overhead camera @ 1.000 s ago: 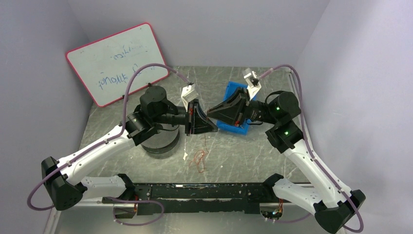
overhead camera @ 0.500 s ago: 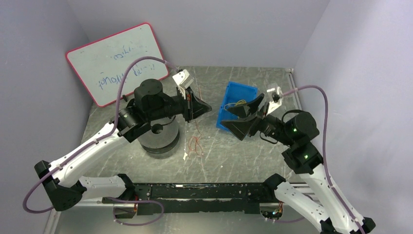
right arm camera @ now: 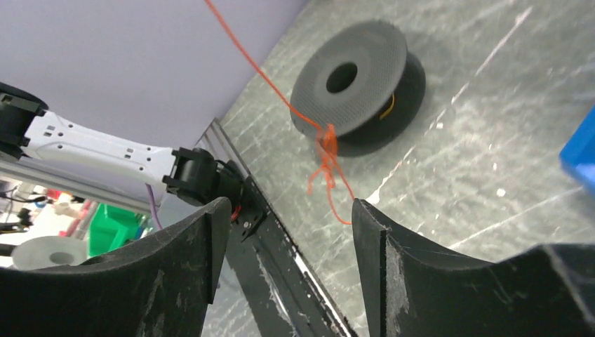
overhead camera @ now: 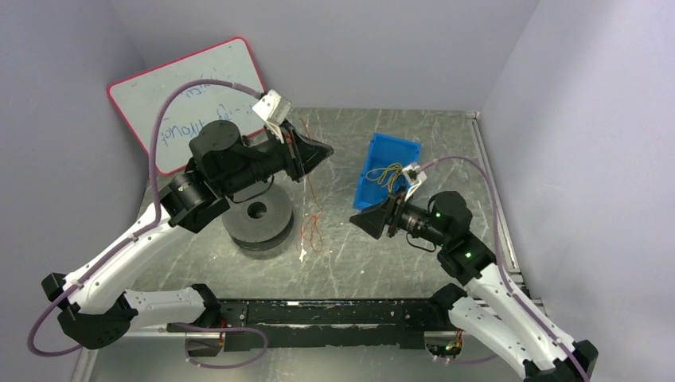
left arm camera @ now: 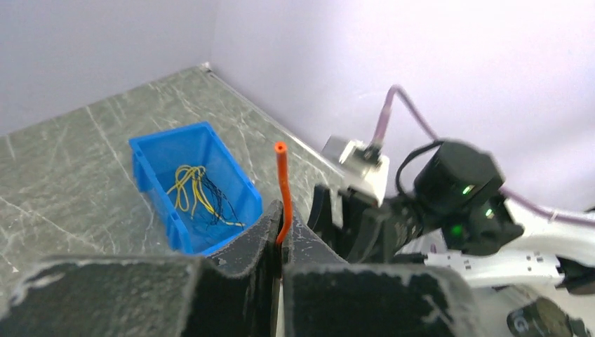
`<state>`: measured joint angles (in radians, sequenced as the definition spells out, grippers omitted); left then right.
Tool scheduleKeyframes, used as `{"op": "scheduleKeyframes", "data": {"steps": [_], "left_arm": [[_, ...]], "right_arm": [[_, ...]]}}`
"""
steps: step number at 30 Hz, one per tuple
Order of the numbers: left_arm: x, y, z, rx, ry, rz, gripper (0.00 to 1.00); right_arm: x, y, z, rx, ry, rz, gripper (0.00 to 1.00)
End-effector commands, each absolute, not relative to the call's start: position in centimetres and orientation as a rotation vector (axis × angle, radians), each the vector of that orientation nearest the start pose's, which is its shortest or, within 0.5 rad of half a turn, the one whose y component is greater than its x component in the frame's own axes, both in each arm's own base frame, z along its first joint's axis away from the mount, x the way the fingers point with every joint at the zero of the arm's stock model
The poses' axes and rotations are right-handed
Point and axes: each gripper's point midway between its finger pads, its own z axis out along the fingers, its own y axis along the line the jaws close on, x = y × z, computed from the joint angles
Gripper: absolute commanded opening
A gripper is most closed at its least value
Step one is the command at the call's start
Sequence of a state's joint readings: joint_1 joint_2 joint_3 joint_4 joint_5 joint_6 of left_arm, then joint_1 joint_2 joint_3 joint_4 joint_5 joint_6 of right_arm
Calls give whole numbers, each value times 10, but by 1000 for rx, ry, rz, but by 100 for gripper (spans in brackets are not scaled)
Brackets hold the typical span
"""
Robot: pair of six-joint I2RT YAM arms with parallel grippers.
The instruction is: Wrap the cables
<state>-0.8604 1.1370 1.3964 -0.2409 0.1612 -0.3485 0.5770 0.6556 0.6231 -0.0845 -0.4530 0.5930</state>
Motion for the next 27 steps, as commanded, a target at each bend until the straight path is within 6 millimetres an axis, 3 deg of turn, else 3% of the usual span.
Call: {"op": "scheduleKeyframes", "data": {"steps": [1,11,27], "left_arm": [[225,-299,467,388,1542,-1040,7],[246,-283,473,218,1553,-962,7],[256,-259,475,76,1541,-894,7]], "right_arm": [[172,248,246,-305,1859,1362,66],[144,304,204,-296,2005,1387,65],[172,355,186,-115,2057,1391,63]]}}
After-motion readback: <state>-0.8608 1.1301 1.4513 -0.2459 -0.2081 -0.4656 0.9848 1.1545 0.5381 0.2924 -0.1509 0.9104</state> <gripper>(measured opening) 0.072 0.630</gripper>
